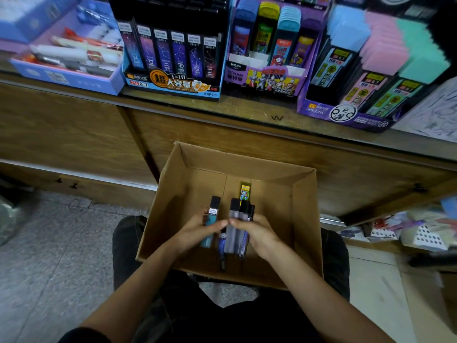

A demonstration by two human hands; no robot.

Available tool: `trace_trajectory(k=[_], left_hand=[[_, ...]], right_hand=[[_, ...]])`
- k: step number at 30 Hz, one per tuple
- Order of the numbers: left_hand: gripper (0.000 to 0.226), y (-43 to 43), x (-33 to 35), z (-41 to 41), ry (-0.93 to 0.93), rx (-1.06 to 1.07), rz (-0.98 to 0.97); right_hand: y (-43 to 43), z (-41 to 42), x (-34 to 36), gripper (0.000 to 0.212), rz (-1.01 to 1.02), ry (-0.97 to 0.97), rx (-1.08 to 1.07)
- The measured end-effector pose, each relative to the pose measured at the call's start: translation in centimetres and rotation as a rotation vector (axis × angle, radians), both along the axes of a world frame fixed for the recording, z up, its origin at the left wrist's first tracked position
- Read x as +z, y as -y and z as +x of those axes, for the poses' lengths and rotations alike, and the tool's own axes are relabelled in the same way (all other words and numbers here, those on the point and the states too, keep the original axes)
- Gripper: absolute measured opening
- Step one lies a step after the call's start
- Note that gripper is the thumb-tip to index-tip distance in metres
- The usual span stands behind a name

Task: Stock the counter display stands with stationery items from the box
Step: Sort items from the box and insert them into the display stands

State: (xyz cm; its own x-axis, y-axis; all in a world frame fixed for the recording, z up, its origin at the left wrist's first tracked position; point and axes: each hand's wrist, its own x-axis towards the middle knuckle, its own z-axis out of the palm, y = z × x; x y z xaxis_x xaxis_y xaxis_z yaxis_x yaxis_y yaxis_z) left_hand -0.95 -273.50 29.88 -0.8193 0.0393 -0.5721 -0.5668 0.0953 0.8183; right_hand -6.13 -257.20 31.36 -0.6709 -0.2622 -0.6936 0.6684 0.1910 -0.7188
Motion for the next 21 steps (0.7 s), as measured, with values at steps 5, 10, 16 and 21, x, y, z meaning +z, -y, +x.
trace_trajectory(k=[5, 10, 16, 21], left_hand=[[0.053, -2.6, 1.9, -0.9, -0.101, 0.059, 0.131], [0.038, -3.8, 2.9, -1.6, -0.165, 0.152, 0.094], [0.031, -3.3, 3.9, -2.1, -0.112, 0.272, 0.138], [0.030, -2.7, 5.1, -2.4, -0.141, 0.336, 0.093]], right_hand=[[0.6, -1.1, 3.1, 0.023, -0.106, 0.032, -0.076], [1.2, -1.1, 4.4, 0.039, -0.138, 0.067, -0.178], [0.4, -1.4, 5.8, 0.019, -0.315, 0.090, -0.223], [0.1, -2.9, 7.5, 0.025, -0.171, -0.190, -0.140]])
